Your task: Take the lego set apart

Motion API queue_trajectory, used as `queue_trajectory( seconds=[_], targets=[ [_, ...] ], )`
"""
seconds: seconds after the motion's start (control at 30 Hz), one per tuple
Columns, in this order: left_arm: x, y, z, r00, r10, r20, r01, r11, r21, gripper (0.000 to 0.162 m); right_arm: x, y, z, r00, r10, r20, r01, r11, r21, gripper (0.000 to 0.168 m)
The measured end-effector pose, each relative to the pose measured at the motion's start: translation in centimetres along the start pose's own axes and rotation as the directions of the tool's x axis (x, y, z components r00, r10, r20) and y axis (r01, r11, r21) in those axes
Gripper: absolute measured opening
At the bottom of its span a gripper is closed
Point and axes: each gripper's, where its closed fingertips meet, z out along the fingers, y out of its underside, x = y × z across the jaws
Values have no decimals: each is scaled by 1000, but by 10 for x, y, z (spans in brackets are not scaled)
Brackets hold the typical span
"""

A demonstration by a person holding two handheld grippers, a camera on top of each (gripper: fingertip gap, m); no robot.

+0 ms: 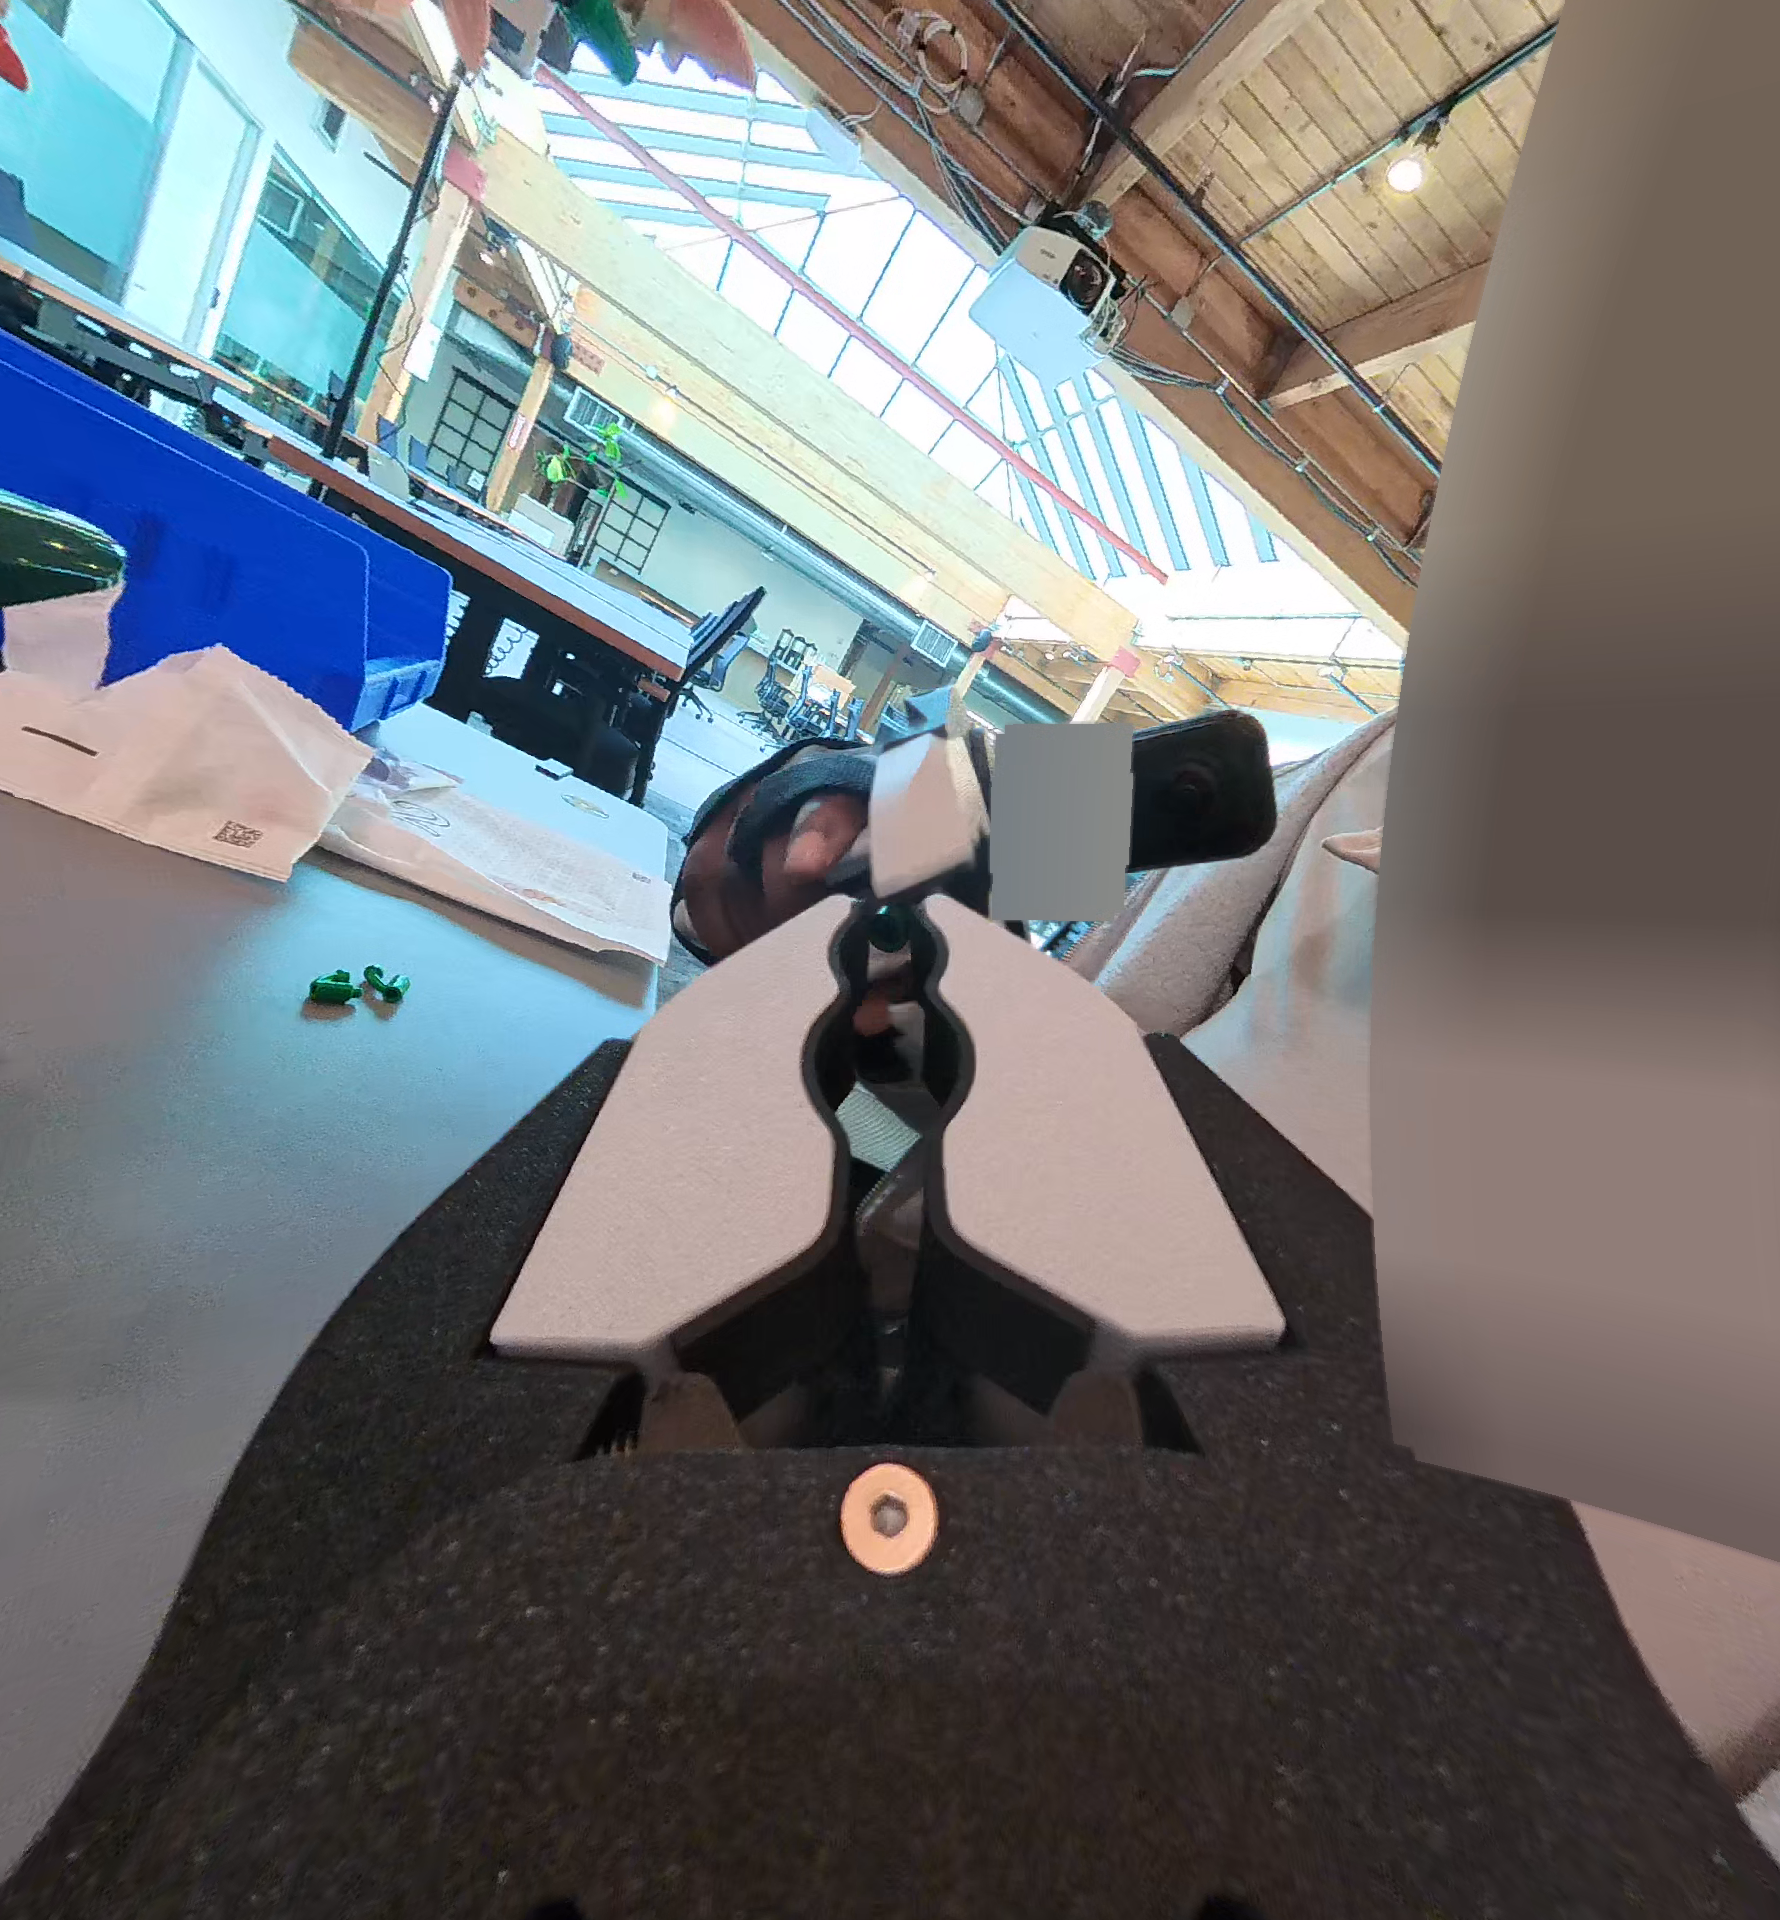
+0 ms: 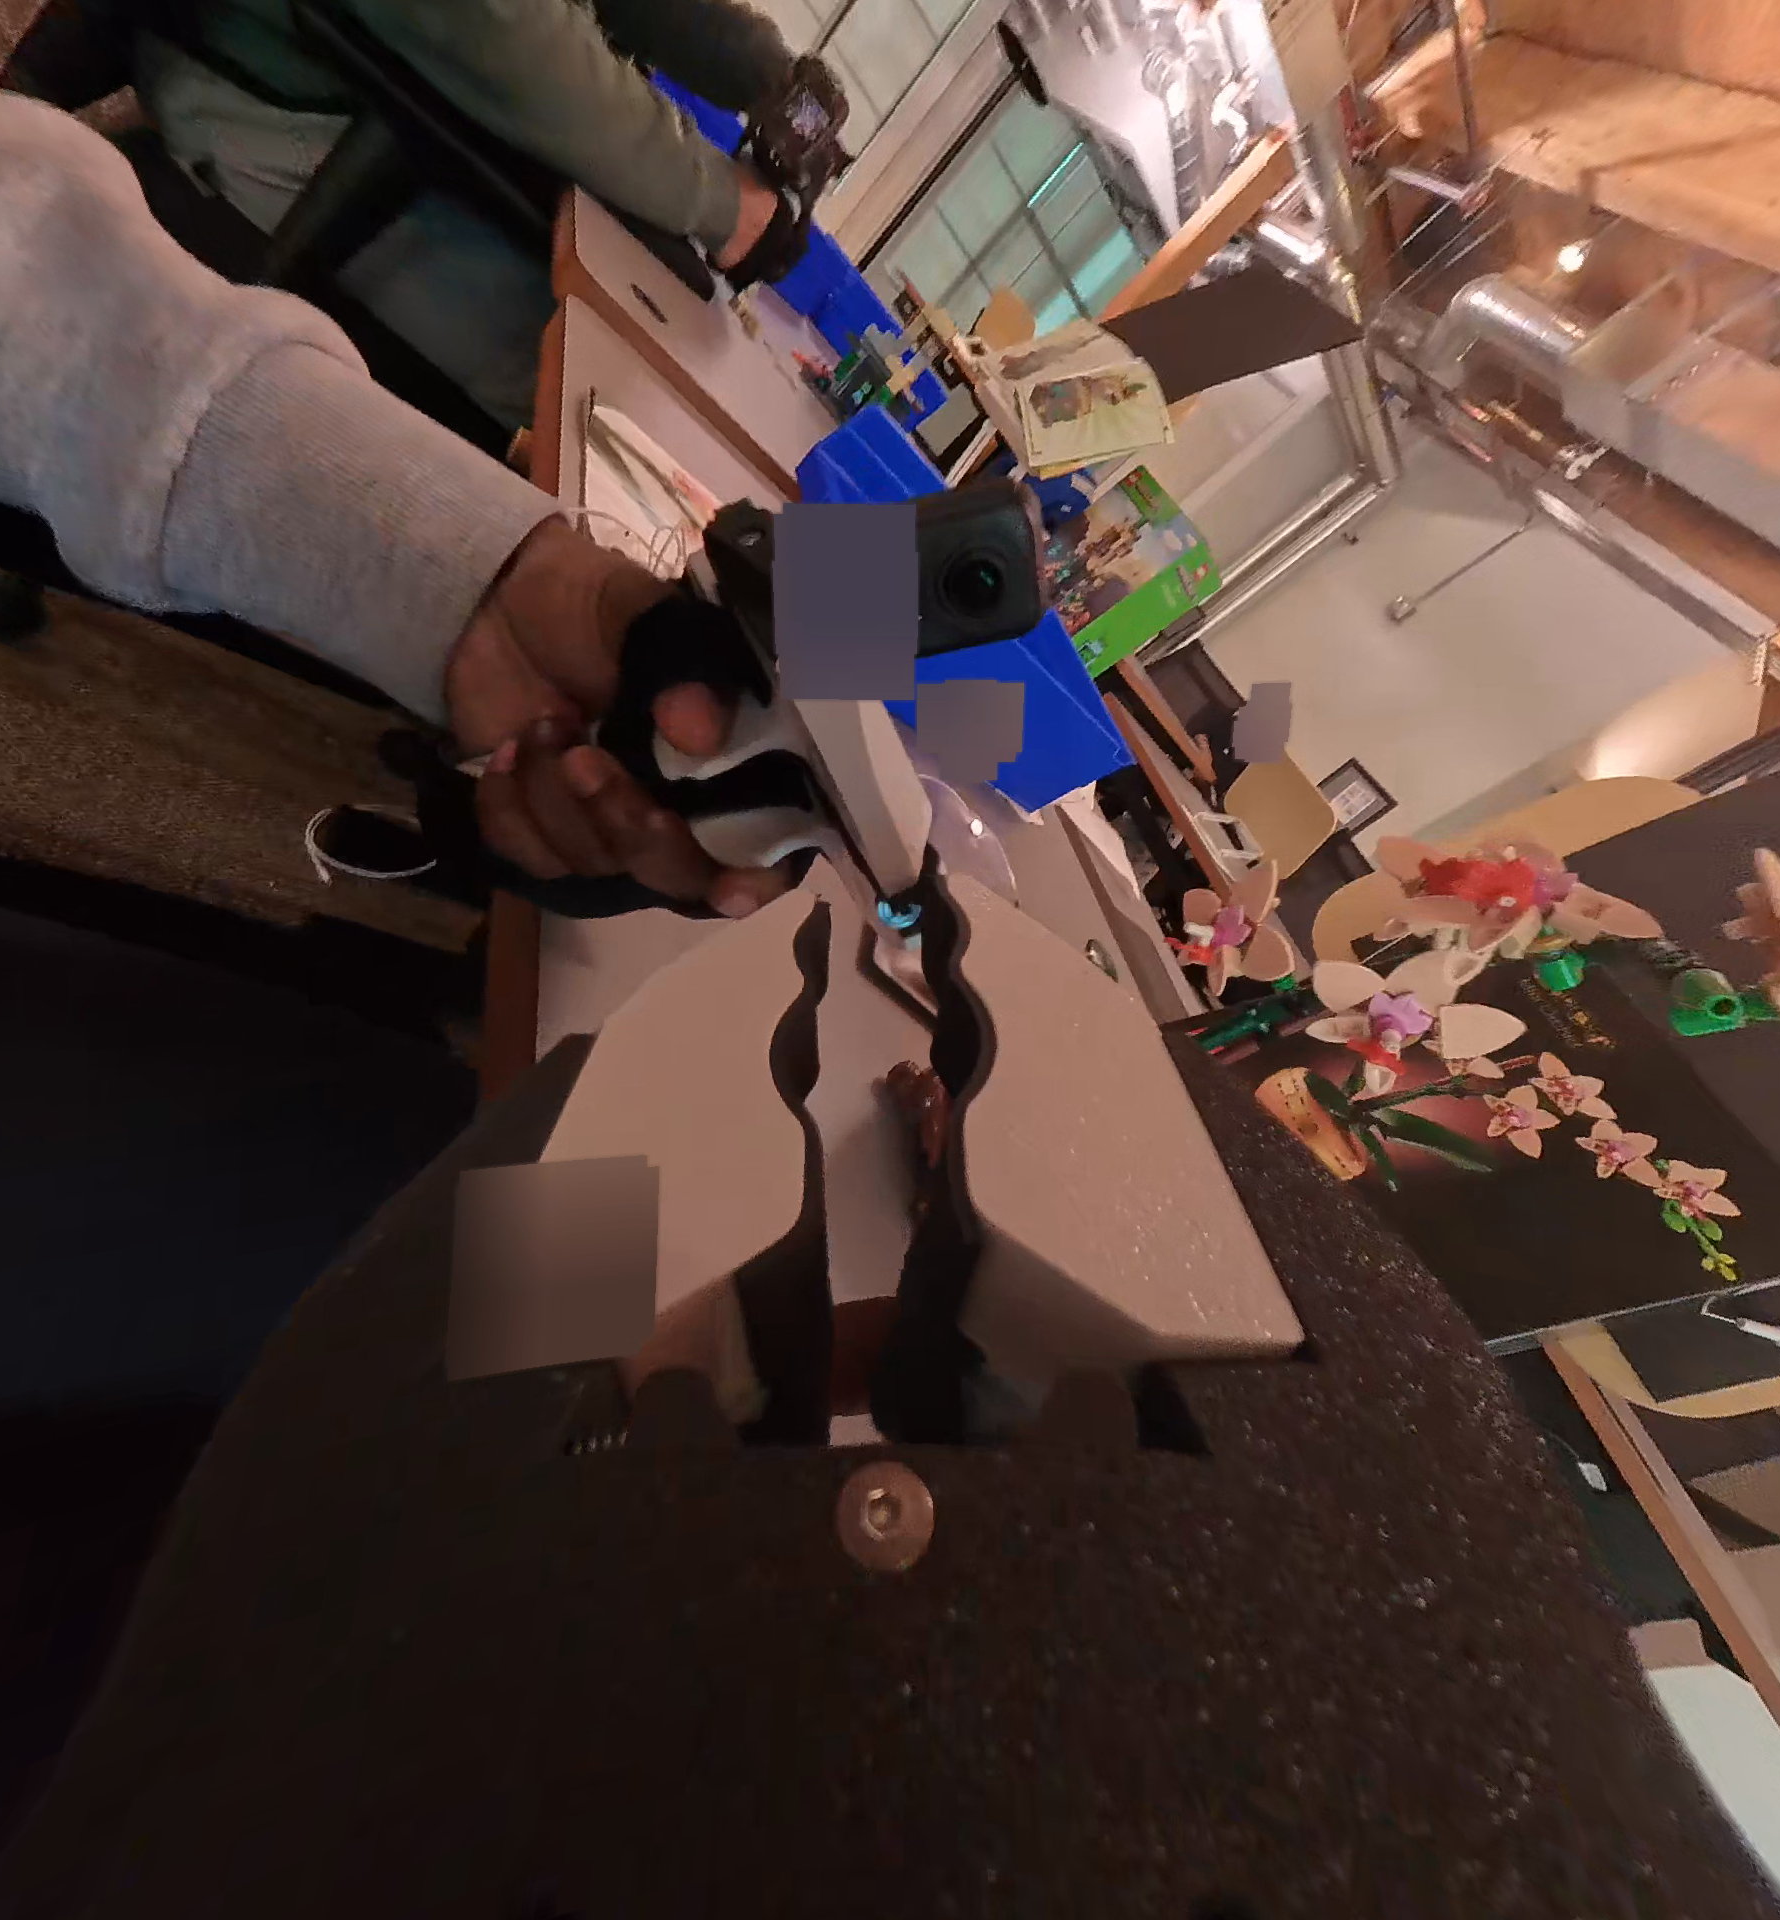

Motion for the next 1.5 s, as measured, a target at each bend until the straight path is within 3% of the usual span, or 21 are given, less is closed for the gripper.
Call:
queue_trajectory(
  seconds=[0.1, 0.3, 0.4, 0.5, 0.6, 0.8, 0.9, 1.03, 1.27, 1.37, 1.5],
  targets=[
    [1, 2, 1, 1000, -15, -16, 15, 1000, -8, 6, 3, 1, 2, 1000, -23, -14, 23, 1000, -2, 7],
    [-1, 4, -1, 1000, 27, 14, -26, 999, -41, 10, 9, 9, -9, 997, 79, -9, -79, 997, -16, 7],
    [-20, 5, -10, 977, 137, 166, -122, 988, -99, 13, 26, 52, -33, 985, 165, -50, -172, 962, -212, 7],
    [-41, 15, -17, 902, 298, 311, -226, 942, -247, 15, 40, 121, -78, 900, 411, -147, -427, 762, -486, 7],
    [-44, 24, -14, 887, 337, 315, -236, 918, -317, 15, 41, 154, -99, 748, 610, -262, -643, 569, -512, 7],
    [-50, 38, -11, 880, 344, 326, -202, 894, -399, 15, 11, 196, -91, 698, 644, -314, -658, 403, -636, 21],
    [-52, 37, -13, 885, 322, 335, -184, 905, -383, 15, 2, 193, -87, 581, 755, -304, -717, 299, -630, 28],
    [-53, 34, -14, 891, 292, 348, -163, 920, -356, 15, 5, 196, -89, 621, 725, -299, -688, 321, -651, 42],
    [-57, 33, -15, 887, 272, 373, -139, 928, -346, 15, 52, 157, -83, 696, 635, -336, -716, 577, -392, 31],
    [-57, 33, -15, 883, 285, 374, -150, 925, -350, 14, 68, 115, -77, 682, 662, -312, -723, 674, -151, 35],
    [-46, 21, -12, 873, 344, 346, -250, 924, -288, 30, 77, 63, -77, 595, 772, -225, -730, 636, 250, 36]
  ],
)
